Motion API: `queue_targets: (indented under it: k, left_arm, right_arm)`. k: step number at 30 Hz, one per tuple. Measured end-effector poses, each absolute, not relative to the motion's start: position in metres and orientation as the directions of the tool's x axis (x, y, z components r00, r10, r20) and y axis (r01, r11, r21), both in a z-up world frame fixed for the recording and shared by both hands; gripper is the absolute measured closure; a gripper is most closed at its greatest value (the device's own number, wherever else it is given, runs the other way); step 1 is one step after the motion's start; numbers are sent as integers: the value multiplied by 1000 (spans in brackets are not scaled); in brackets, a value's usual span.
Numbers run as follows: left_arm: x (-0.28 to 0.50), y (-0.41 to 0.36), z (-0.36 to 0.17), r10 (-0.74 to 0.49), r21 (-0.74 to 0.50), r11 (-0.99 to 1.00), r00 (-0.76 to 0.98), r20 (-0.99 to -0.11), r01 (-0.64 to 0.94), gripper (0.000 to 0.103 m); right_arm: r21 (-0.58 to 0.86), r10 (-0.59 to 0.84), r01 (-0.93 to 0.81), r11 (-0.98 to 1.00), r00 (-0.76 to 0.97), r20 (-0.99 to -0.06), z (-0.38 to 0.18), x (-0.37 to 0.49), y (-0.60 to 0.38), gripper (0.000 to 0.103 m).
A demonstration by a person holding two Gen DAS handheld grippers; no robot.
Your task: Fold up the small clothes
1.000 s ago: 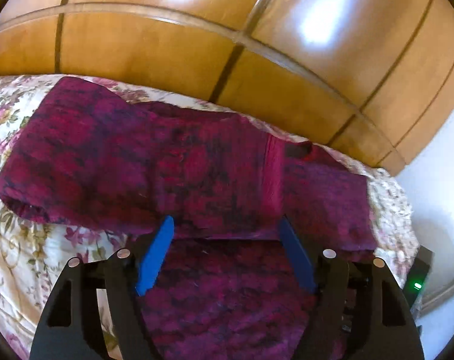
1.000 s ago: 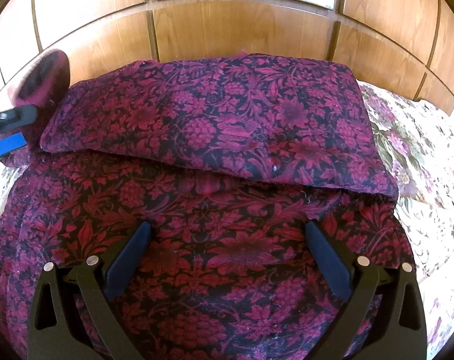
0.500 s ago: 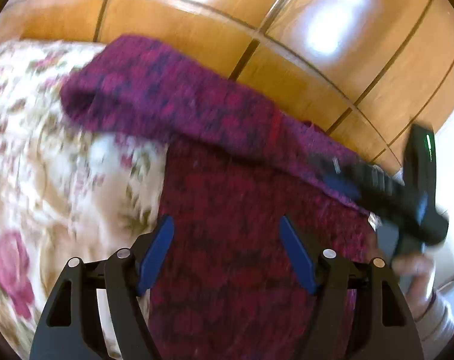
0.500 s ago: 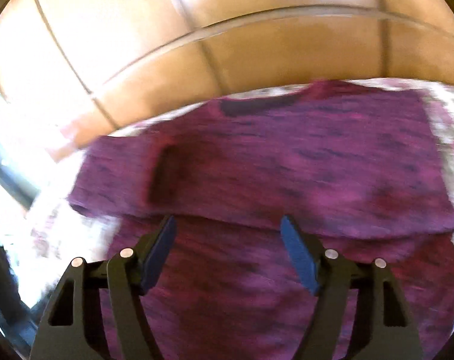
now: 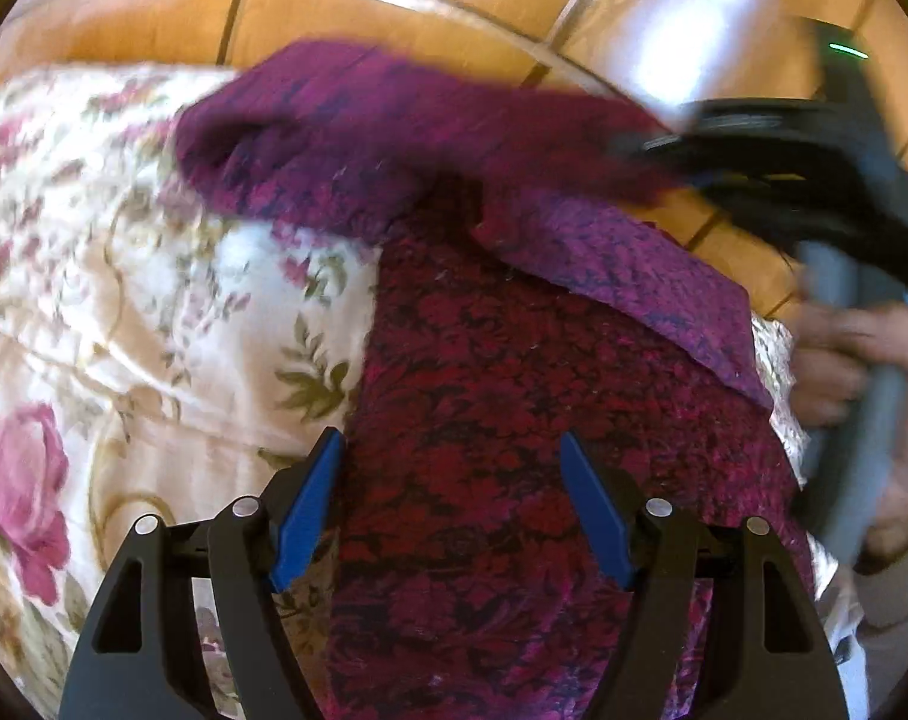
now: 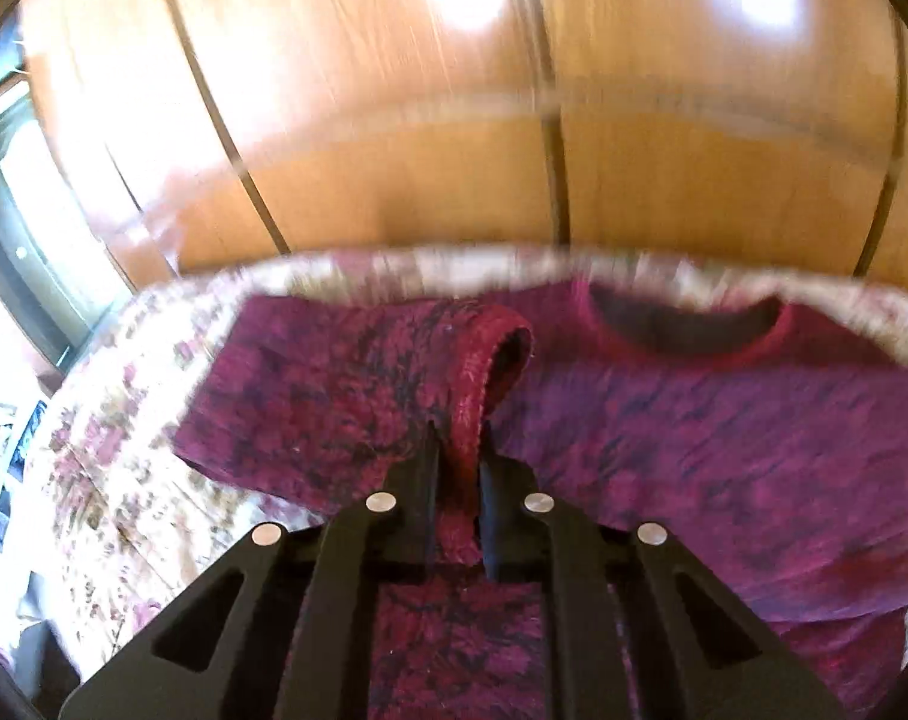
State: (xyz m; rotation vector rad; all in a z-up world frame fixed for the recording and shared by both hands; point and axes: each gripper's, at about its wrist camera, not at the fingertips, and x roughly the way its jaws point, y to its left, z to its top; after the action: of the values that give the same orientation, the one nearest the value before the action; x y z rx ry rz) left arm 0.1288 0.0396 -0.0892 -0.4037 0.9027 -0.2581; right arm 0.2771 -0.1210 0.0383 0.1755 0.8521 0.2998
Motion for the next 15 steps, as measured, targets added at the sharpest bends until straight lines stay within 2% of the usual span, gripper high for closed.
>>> queue_targets:
  k: [3,7,15]
  left_arm:
    - [125,45,-91,-393,-474,880,600,-697,27,31]
    - [121,42,-89,-374,-445,895,600,-707,33,31]
    - [121,31,-85,-348,-399,916,592,-727,48,31]
  right_arm:
    - [270,312,-171,947,684,-659,66,261,-149,94]
    - [273,260,-104,956,729,-633,82,244,-200,94]
    - [247,102,102,964,715,-691,48,227,-293,94]
